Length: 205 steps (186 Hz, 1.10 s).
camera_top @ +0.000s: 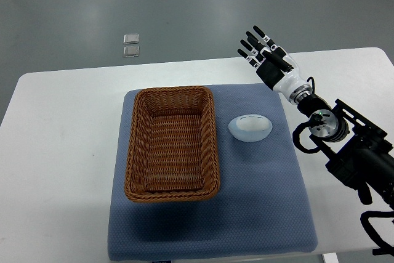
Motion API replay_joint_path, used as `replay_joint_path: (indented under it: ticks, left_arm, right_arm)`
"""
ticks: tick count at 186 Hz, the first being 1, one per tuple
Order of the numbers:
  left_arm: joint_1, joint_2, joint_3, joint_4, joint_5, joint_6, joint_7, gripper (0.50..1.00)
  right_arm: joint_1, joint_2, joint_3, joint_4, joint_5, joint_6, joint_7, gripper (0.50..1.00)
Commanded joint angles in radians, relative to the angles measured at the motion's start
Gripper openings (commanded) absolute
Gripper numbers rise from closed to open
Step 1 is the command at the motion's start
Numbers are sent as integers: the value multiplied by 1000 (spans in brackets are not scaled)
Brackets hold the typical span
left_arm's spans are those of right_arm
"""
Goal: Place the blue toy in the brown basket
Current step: 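Raise the right hand and swing it over the pale blue plush toy, then lower the right hand onto the plush toy and close fingers around it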
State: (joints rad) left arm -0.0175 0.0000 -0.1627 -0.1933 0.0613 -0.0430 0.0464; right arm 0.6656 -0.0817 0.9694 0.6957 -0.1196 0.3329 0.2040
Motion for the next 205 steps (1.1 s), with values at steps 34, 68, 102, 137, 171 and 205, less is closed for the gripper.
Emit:
replay_joint_path:
  ticks: [34, 68, 102, 137, 171, 205]
  left_arm:
    - [1, 0, 2, 0, 0, 0, 6, 1000]
    - [1, 0, 2, 0, 0, 0, 6, 1000]
    - [-1, 0, 0, -2, 0, -2, 6, 1000]
    - [-7, 0, -1, -8, 0, -8, 6, 1000]
    - [-19, 0, -1, -9, 2, -14, 6, 1000]
    - [-27, 0, -1, -11, 2, -15, 7, 1000]
  right_arm:
    - [5, -7, -3, -1, -8, 2, -2, 911]
    - [46, -23, -15, 1, -70, 15, -15, 911]
    - [176, -139, -216, 7, -316, 29, -60, 911]
    - [379, -288, -503, 64, -511, 135, -169, 911]
    - [624, -423, -842, 232, -689, 192, -253, 911]
    - [787, -526, -1052, 442, -723, 209, -296, 911]
